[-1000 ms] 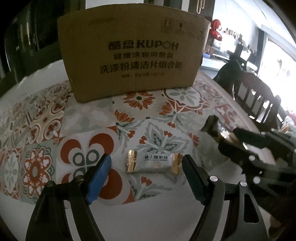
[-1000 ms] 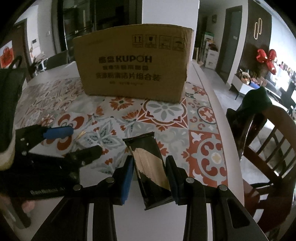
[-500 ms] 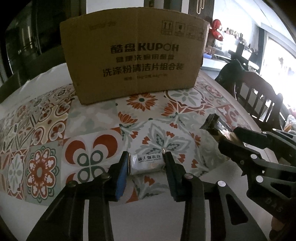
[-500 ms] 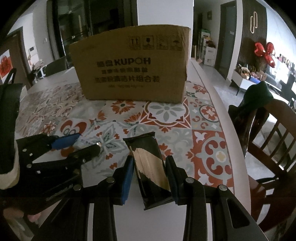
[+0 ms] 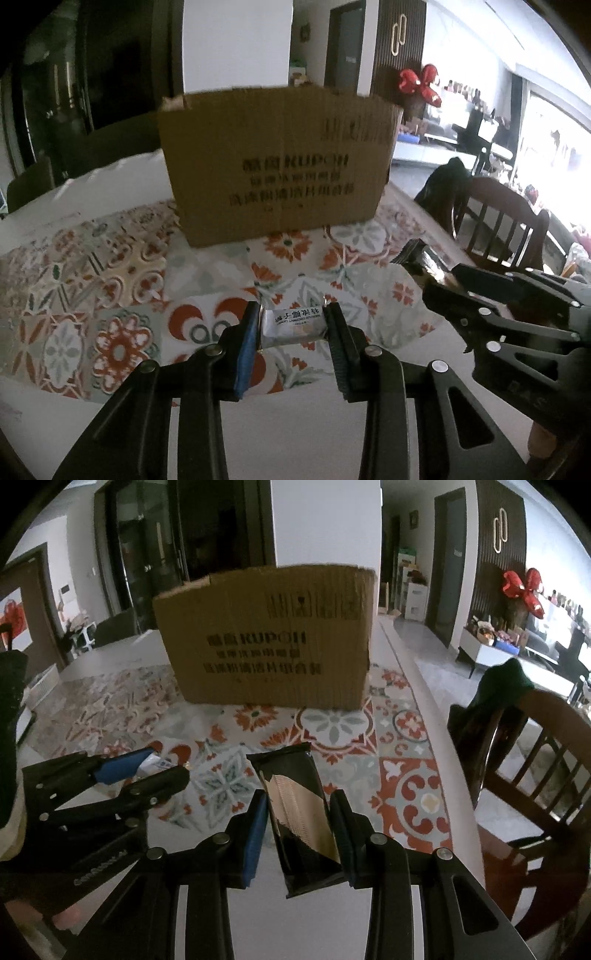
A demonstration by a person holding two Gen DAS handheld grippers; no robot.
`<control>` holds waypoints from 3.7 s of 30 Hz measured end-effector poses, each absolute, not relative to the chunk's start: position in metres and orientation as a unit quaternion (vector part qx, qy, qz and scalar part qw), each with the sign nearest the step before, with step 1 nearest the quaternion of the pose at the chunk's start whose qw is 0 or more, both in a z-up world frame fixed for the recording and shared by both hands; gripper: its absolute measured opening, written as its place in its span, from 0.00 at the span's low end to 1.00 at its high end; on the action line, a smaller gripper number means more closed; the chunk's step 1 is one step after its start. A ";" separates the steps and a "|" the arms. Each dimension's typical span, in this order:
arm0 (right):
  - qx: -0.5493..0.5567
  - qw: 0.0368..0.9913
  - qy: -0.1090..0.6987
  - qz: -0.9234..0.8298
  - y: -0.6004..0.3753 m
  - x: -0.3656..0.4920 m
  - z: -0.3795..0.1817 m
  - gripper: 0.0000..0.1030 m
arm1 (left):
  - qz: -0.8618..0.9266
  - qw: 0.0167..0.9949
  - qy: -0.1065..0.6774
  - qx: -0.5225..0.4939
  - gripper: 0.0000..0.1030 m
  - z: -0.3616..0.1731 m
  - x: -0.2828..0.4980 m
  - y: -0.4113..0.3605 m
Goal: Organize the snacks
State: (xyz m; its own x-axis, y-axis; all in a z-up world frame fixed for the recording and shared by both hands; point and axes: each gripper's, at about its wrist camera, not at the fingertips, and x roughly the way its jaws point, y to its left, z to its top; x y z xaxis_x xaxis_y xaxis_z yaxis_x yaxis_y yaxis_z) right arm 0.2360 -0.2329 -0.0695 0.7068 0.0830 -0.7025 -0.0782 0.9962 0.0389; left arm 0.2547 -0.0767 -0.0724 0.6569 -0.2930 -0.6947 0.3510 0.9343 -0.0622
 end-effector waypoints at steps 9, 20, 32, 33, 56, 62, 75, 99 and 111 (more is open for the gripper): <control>0.005 0.941 0.336 0.050 -0.226 0.233 -0.029 0.35 | -0.175 0.933 0.314 0.031 0.34 -0.019 0.251 -0.065; 0.015 0.961 0.271 0.052 -0.227 0.253 0.024 0.35 | -0.168 0.953 0.249 0.036 0.34 0.033 0.271 -0.059; 0.014 0.967 0.244 0.068 -0.231 0.298 0.059 0.35 | -0.168 0.959 0.227 0.037 0.34 0.068 0.314 -0.066; 0.014 0.968 0.242 0.070 -0.232 0.304 0.061 0.35 | -0.167 0.959 0.226 0.038 0.34 0.069 0.319 -0.065; 0.016 0.957 0.282 0.066 -0.246 0.413 0.063 0.39 | -0.131 0.953 0.266 0.058 0.64 0.066 0.424 -0.078; 0.003 0.955 0.295 0.042 -0.247 0.413 0.056 0.59 | -0.101 0.957 0.266 0.049 0.73 0.059 0.415 -0.068; 0.013 0.958 0.284 0.017 -0.241 0.350 0.061 0.66 | -0.100 0.964 0.245 0.033 0.81 0.066 0.353 -0.046; 0.009 0.974 0.226 -0.010 -0.220 0.182 0.071 0.85 | -0.086 0.977 0.189 0.046 1.00 0.079 0.185 -0.021; 0.017 0.975 0.221 -0.010 -0.218 0.120 0.058 0.86 | -0.096 0.976 0.190 0.045 1.00 0.066 0.129 -0.020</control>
State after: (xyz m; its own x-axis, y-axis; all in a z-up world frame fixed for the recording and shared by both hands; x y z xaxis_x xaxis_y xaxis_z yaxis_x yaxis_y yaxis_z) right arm 0.1201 -0.2178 0.0582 0.9020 -0.0124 -0.4316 0.0273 0.9992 0.0284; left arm 0.1288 -0.0201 0.0664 0.9091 -0.1712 -0.3799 0.2053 0.9774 0.0508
